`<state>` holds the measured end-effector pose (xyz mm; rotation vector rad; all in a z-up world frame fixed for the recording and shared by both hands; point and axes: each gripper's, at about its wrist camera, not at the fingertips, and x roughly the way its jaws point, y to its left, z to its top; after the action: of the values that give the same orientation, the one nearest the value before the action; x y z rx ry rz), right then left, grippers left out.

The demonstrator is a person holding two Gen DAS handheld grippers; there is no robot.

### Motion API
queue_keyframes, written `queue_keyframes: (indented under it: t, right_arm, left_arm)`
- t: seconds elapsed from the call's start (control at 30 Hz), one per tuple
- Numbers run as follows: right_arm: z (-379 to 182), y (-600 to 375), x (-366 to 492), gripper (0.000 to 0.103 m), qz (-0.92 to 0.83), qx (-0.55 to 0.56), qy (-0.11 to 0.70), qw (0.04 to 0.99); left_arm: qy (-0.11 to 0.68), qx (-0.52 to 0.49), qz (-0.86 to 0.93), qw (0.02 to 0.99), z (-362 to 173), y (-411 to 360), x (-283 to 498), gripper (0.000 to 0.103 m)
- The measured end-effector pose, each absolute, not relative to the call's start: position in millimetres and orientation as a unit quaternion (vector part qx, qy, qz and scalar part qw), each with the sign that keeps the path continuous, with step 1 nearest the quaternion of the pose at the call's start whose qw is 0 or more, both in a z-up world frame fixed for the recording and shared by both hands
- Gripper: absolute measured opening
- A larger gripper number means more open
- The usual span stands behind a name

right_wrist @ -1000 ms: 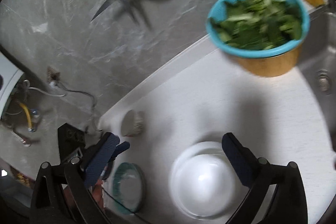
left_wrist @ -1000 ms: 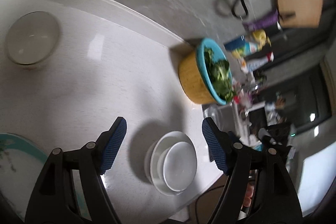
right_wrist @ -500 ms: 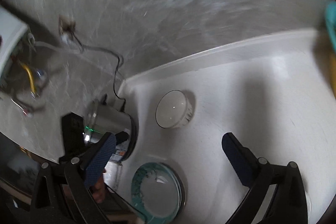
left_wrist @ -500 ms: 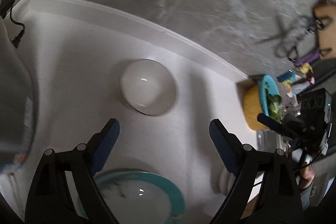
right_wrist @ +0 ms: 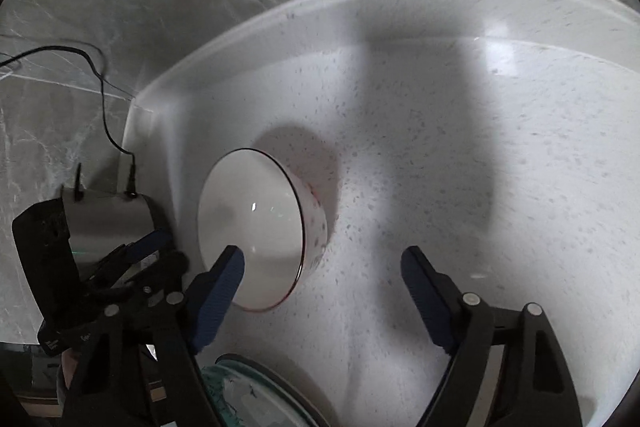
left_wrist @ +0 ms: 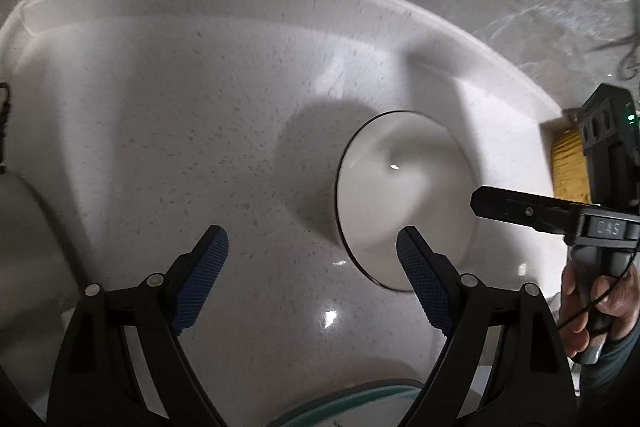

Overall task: Organize plates and bowls
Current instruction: 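Grasp the red-speckled bowl's rim with the right gripper, then carry the red-speckled bowl onto the bowl on the plate and release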

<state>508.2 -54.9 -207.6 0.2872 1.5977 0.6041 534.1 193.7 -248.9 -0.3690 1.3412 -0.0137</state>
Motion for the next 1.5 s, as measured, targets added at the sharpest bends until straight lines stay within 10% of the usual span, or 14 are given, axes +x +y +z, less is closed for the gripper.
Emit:
queue_keyframes:
  t: [0.17,0.3,0.53,0.67,0.73,1.5]
  right_arm:
    - [-226,-46,519,0.078,0.265,0.118,0.709,0.642]
    - [-239,-46,524,0.06,0.259,0.116,0.716,0.637]
    - [-244,-36,528,0.052,0.265,0.115,0.715,0.637]
    - [-244,-29,527,0.03,0.277,0.114,0.708,0.639]
    - [-240,-24,528,0.018,0.289,0.109,0.701,0.642]
    - [-186,-88,508,0.015,0.259,0.109,0.674,0.683]
  left_arm:
    - [0.63,-0.146,-0.005,0.763,-268,190,549,0.084]
    - [0.636,-0.119,0.002,0.762,-280,190,556,0.04]
    - [0.639,-0.112,-0.009,0.761,-288,169,562,0.022]
    - [0.639,-0.117,-0.019,0.76,-289,162,564,0.008]
    - [0.637,-0.118,-0.018,0.761,-290,160,565,0.007]
    - [0.617,-0.121,-0.068,0.775,-217,87,537,0.007]
